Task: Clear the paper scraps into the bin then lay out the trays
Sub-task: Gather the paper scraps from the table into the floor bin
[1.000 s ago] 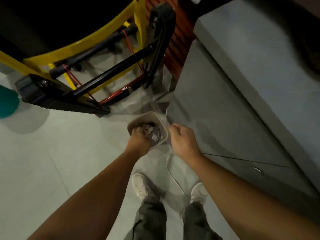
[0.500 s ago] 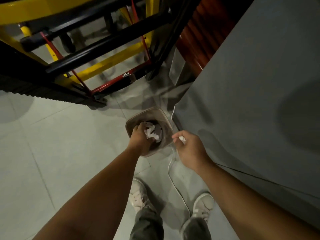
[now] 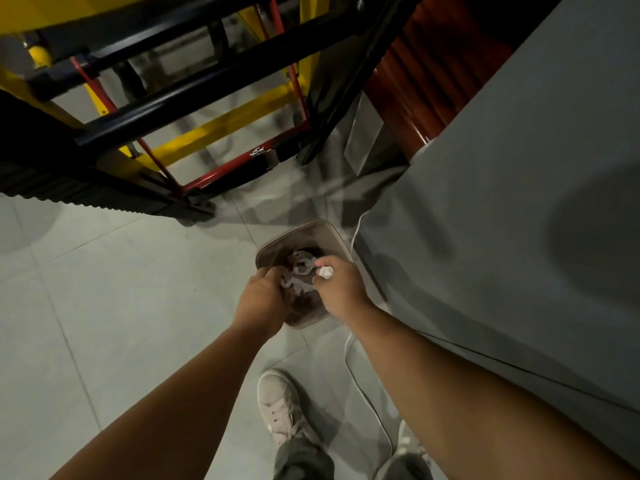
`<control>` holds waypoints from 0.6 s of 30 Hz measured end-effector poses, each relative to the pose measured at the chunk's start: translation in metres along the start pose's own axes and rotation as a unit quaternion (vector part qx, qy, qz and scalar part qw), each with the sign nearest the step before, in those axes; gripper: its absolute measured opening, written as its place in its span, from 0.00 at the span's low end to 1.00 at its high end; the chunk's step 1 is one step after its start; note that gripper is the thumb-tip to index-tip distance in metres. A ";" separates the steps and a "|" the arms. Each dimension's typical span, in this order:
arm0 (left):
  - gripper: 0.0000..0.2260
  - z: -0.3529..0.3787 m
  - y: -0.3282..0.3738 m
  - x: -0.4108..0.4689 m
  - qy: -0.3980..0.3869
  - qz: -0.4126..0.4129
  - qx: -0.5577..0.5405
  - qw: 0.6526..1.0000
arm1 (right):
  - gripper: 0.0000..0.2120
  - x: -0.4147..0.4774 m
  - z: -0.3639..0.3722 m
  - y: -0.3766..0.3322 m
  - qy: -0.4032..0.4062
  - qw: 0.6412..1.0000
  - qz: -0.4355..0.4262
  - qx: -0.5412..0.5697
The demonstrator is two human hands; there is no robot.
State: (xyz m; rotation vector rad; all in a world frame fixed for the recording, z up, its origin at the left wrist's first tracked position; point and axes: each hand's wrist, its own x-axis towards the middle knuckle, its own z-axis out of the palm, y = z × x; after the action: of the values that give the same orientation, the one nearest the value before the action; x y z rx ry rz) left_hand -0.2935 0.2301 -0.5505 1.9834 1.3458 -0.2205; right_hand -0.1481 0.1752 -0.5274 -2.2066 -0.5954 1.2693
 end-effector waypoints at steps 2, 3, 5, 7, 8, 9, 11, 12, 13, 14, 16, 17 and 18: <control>0.19 -0.001 -0.002 0.002 0.012 0.012 0.006 1.000 | 0.13 0.015 0.010 0.003 0.009 0.998 -0.020 -0.060; 0.19 0.000 -0.004 0.002 0.016 0.017 0.012 1.000 | 0.13 0.022 0.015 0.006 0.014 0.996 -0.029 -0.088; 0.18 0.003 -0.008 0.004 0.021 0.030 0.024 0.999 | 0.15 0.036 0.024 0.013 0.026 0.989 -0.042 -0.143; 0.17 0.008 -0.015 0.006 0.021 0.043 0.040 0.998 | 0.18 0.048 0.032 0.024 0.026 0.981 -0.055 -0.184; 0.17 0.012 -0.019 0.008 0.018 0.048 0.047 0.998 | 0.19 0.053 0.035 0.029 0.024 0.977 -0.066 -0.203; 0.16 0.016 -0.022 0.009 0.016 0.052 0.053 0.997 | 0.19 0.056 0.037 0.033 0.023 0.973 -0.076 -0.218; 0.16 0.024 -0.030 0.013 0.018 0.051 0.068 0.996 | 0.15 0.064 0.040 0.044 0.023 0.969 -0.077 -0.232; 0.15 0.029 -0.033 0.016 0.021 0.046 0.073 0.996 | 0.13 0.068 0.041 0.048 0.014 0.969 -0.076 -0.236; 0.15 0.032 -0.036 0.018 0.024 0.041 0.079 0.996 | 0.15 0.071 0.043 0.052 0.007 0.966 -0.082 -0.245; 0.14 0.036 -0.040 0.021 0.026 0.040 0.088 0.995 | 0.19 0.075 0.044 0.053 0.000 0.961 -0.091 -0.262; 0.14 0.040 -0.046 0.026 0.027 0.046 0.114 0.992 | 0.27 0.076 0.044 0.053 -0.006 0.959 -0.086 -0.269; 0.14 0.041 -0.048 0.027 0.028 0.047 0.121 0.991 | 0.28 0.076 0.045 0.052 -0.012 0.960 -0.083 -0.269; 0.14 0.041 -0.049 0.028 0.030 0.046 0.125 0.991 | 0.28 0.077 0.046 0.053 -0.020 0.960 -0.081 -0.268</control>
State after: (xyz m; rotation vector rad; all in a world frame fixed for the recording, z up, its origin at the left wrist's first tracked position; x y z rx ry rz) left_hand -0.3138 0.2342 -0.6172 2.2717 1.3118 -0.3009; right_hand -0.1471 0.1907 -0.6305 -2.4882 -1.2294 1.1661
